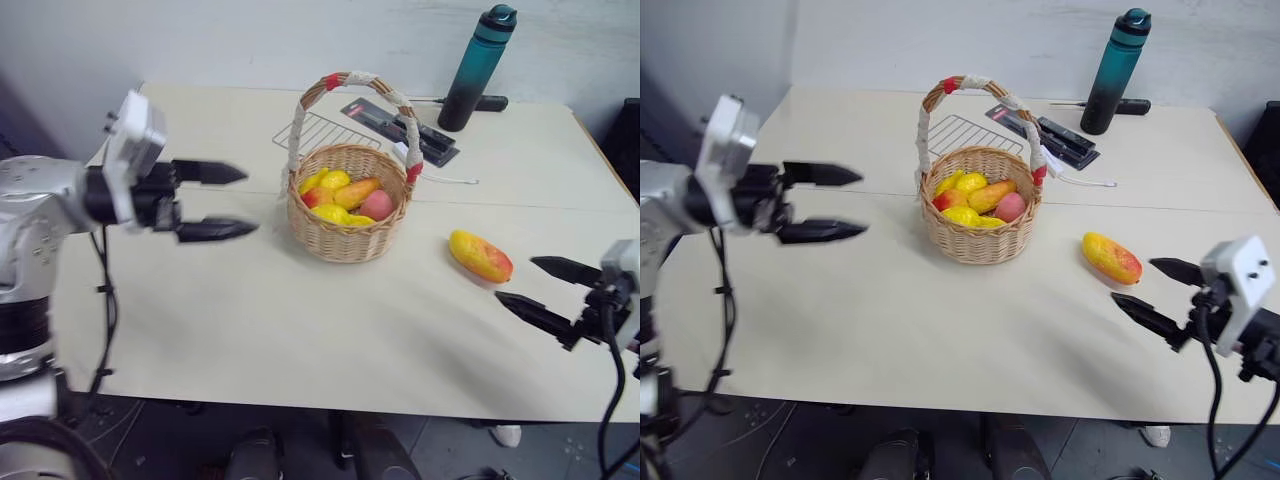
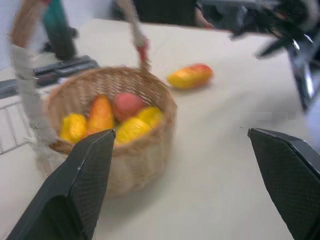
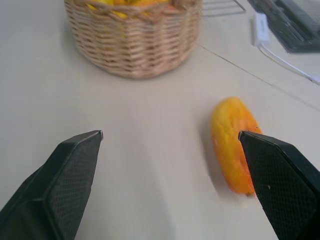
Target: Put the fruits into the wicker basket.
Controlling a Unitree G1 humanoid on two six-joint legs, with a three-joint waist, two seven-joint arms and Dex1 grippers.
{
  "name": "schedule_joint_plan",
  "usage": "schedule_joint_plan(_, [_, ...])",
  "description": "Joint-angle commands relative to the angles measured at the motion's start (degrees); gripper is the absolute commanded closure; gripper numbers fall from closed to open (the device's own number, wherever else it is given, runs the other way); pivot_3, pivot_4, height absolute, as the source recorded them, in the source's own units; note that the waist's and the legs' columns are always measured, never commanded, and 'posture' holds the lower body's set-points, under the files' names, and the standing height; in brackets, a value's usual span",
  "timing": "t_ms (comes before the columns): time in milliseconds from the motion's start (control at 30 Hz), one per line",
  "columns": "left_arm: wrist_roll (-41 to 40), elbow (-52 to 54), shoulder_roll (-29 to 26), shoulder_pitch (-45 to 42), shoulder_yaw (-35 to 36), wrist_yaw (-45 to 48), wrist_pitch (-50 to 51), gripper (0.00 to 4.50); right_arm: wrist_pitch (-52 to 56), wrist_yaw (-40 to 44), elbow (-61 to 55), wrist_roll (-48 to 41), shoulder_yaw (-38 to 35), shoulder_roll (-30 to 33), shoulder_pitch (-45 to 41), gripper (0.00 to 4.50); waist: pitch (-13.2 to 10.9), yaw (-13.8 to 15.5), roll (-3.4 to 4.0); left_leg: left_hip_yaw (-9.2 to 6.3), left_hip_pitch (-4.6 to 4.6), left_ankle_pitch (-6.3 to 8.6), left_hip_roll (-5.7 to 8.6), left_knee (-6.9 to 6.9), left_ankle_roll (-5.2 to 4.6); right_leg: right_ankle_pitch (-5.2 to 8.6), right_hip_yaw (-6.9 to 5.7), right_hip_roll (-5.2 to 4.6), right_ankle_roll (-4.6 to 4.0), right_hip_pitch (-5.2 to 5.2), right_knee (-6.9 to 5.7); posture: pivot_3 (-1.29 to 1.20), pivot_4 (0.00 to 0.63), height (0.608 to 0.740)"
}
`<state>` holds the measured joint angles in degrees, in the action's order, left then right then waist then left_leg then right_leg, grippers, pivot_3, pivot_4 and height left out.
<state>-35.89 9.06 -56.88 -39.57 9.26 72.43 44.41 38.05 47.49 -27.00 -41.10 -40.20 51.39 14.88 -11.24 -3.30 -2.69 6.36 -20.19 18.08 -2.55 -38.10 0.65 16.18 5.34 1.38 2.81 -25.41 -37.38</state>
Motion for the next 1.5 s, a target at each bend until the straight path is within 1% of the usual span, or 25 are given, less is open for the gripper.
schedule_joint_plan(33, [-1.8, 1.9, -2.82, 1.56, 1.94, 3.32, -1.3, 0.05, -1.61, 1.75, 2.42, 1.3, -5.64, -0.92, 2.79, 0.0, -0.02, 0.21, -0.03, -0.01, -0.02, 0.0, 0.06, 0.0, -0.16, -0.02, 0.0, -0.04, 0.02, 0.0, 0.04, 0.0, 0.15, 0.74])
schedule_joint_plan(133, [-4.29, 3.75, -2.95, 2.4, 2.8, 3.62, -0.37, 0.05, -2.71, 2.61, 5.18, 2.62, -5.86, -0.82, 3.86, 0.0, -0.02, 0.05, -0.14, -0.06, -0.04, -0.1, 0.15, -0.01, -0.31, -0.1, 0.02, -0.08, 0.01, 0.01, 0.1, 0.0, 0.15, 0.74])
schedule_joint_plan(167, [-4.79, 4.52, -2.35, 2.13, 2.63, 2.87, -0.17, 0.05, -2.9, 2.06, 6.3, 2.95, -3.95, -0.6, 2.21, 0.0, -0.01, -0.01, -0.15, -0.06, -0.04, -0.11, 0.12, -0.01, -0.32, -0.11, 0.02, -0.06, 0.0, 0.04, 0.17, 0.0, 0.15, 0.74])
schedule_joint_plan(233, [-5.05, 5.5, -1.22, 1.75, 2.19, 0.79, -0.04, 0.05, -3.63, 1.16, 8.74, 3.72, 0.79, -0.8, -2.06, 0.0, -0.01, -0.52, -0.15, -0.05, -0.04, -0.13, 0.11, 0.01, -0.35, -0.13, 0.03, -0.05, 0.01, 0.07, 0.25, 0.0, 0.15, 0.74])
schedule_joint_plan(333, [-5.96, 7.07, -0.74, 2.45, 2.46, -0.3, 0.26, 0.05, -5.58, 1.75, 12.39, 5.04, 5.58, -1.79, -6.77, 0.0, -0.01, -1.51, -0.15, -0.01, -0.04, -0.13, 0.07, 0.06, -0.36, -0.28, 0.06, 0.01, 0.1, 0.06, 0.24, 0.0, 0.15, 0.74])
schedule_joint_plan(467, [-7.61, 8.87, -0.4, 3.25, 3.03, -1.4, 0.84, 0.05, -9.27, 1.47, 21.15, 9.95, 13.52, -2.45, -14.92, 0.0, -0.03, -1.73, -0.11, -0.05, -0.06, -0.06, -0.01, 0.16, -0.2, -0.14, 0.04, 0.11, -0.02, -0.08, 0.07, 0.0, 0.15, 0.74])
schedule_joint_plan(567, [-8.73, 9.89, 1.07, 2.64, 2.65, -3.61, 1.13, 0.05, -9.49, 0.02, 29.68, 15.4, 21.38, -2.4, -23.44, 0.0, -0.04, -1.7, -0.1, -0.05, -0.04, -0.04, -0.01, 0.14, -0.17, -0.11, 0.04, 0.1, -0.03, -0.11, -0.01, 0.0, 0.15, 0.74])
schedule_joint_plan(633, [-8.41, 10.82, 2.0, 2.89, 1.84, -4.87, 0.75, 0.05, -9.76, -0.22, 34.4, 17.41, 25.25, -3.78, -29.46, 0.0, -0.04, -1.66, -0.09, 0.0, -0.03, -0.05, 0.01, 0.1, -0.18, -0.11, 0.08, 0.08, -0.03, -0.11, -0.02, 0.0, 0.15, 0.74])
schedule_joint_plan(800, [-8.38, 11.97, 2.83, 3.52, 1.34, -6.72, 0.6, 0.05, -10.68, -0.03, 43.05, 21.05, 30.95, -7.06, -38.68, 0.0, -0.06, -1.64, -0.06, -0.01, -0.03, -0.08, 0.0, 0.07, -0.14, -0.11, 0.07, 0.1, -0.04, -0.12, -0.05, 0.0, 0.15, 0.74])
schedule_joint_plan(933, [-8.77, 12.55, 2.84, 3.58, 1.35, -7.58, 0.82, 0.05, -12.81, -1.5, 49.47, 24.45, 33.65, -8.91, -42.41, 0.0, -0.06, -1.64, -0.06, -0.02, -0.03, -0.1, 0.0, 0.07, -0.09, -0.11, 0.06, 0.09, -0.04, -0.12, -0.05, 0.0, 0.15, 0.74])
schedule_joint_plan(967, [-8.87, 12.64, 2.83, 3.37, 1.3, -7.85, 1.01, 0.0, -13.32, -1.85, 50.46, 24.81, 33.62, -9.35, -42.94, 0.4, -0.06, -1.64, -0.06, -0.01, -0.04, -0.11, 0.01, 0.07, -0.09, -0.11, 0.07, 0.08, -0.04, -0.12, -0.04, 0.0, 0.15, 0.74])
schedule_joint_plan(1000, [-8.97, 12.69, 2.81, 3.14, 1.25, -8.08, 1.15, 0.0, -13.74, -1.79, 50.97, 24.86, 33.42, -9.66, -43.2, 0.56, -0.06, -1.66, -0.06, 0.0, -0.04, -0.11, 0.01, 0.07, -0.09, -0.11, 0.07, 0.08, -0.04, -0.12, -0.04, 0.0, 0.15, 0.74])
schedule_joint_plan(1100, [-9.43, 12.66, 2.64, 2.64, 1.5, -8.65, 1.62, 0.0, -13.99, -0.95, 49.27, 23.64, 32.06, -9.98, -42.47, 1.63, -0.06, -1.7, -0.06, 0.03, -0.03, -0.12, 0.01, 0.06, -0.06, -0.12, 0.09, 0.07, -0.03, -0.12, -0.05, 0.0, 0.15, 0.74])
schedule_joint_plan(1133, [-9.56, 12.68, 2.57, 2.62, 1.6, -8.76, 1.7, 0.0, -13.82, -0.77, 48.54, 23.28, 31.67, -9.95, -42.13, 1.84, -0.06, -1.69, -0.06, 0.03, -0.03, -0.13, 0.0, 0.06, -0.04, -0.12, 0.09, 0.08, -0.03, -0.12, -0.05, 0.0, 0.15, 0.74])
schedule_joint_plan(1200, [-9.59, 12.55, 2.17, 3.12, 2.16, -9.19, 1.73, 0.0, -11.93, 1.01, 42.49, 20.58, 29.68, -8.94, -39.32, 1.89, -0.06, -1.61, -0.05, 0.02, -0.03, -0.15, -0.01, 0.07, 0.0, -0.12, 0.08, 0.08, -0.03, -0.14, -0.07, 0.0, 0.15, 0.74])
schedule_joint_plan(1267, [-9.57, 12.67, 1.6, 3.93, 2.98, -9.82, 1.78, 0.0, -8.39, 3.57, 33.62, 17.25, 28.2, -7.09, -35.2, 1.89, -0.07, -1.48, -0.03, -0.04, -0.04, -0.18, -0.01, 0.08, 0.12, -0.11, 0.03, 0.08, -0.03, -0.15, -0.12, 0.0, 0.15, 0.74])
schedule_joint_plan(1367, [-10.9, 13.1, 1.02, 5.11, 5.03, -10.83, 2.67, 0.0, 1.81, 5.75, 15.94, 7.13, 26.04, -5.21, -30.22, 1.89, -0.09, -1.66, 0.02, -0.07, -0.05, -0.15, -0.02, 0.09, 0.18, -0.09, 0.01, 0.08, 0.0, -0.16, -0.14, 0.0, 0.15, 0.74])
schedule_joint_plan(1433, [-11.4, 13.61, 0.75, 5.81, 5.77, -11.39, 2.99, 0.0, 6.86, 3.73, 7.81, 2.22, 25.95, -5.62, -30.2, 1.89, -0.09, -2.01, 0.01, -0.03, -0.04, -0.13, -0.06, 0.08, 0.21, -0.09, 0.02, 0.09, 0.01, -0.14, -0.16, 0.0, 0.15, 0.74])
schedule_joint_plan(1500, [-11.45, 14.11, 0.56, 6.54, 6.1, -11.8, 2.92, 0.0, 12.33, -2.1, 1.79, -2.87, 26.9, -8.97, -33.73, 1.89, -0.1, -2.3, 0.0, -0.04, -0.02, -0.11, -0.09, 0.07, 0.18, -0.09, 0.01, 0.09, 0.01, -0.13, -0.16, 0.0, 0.15, 0.74])
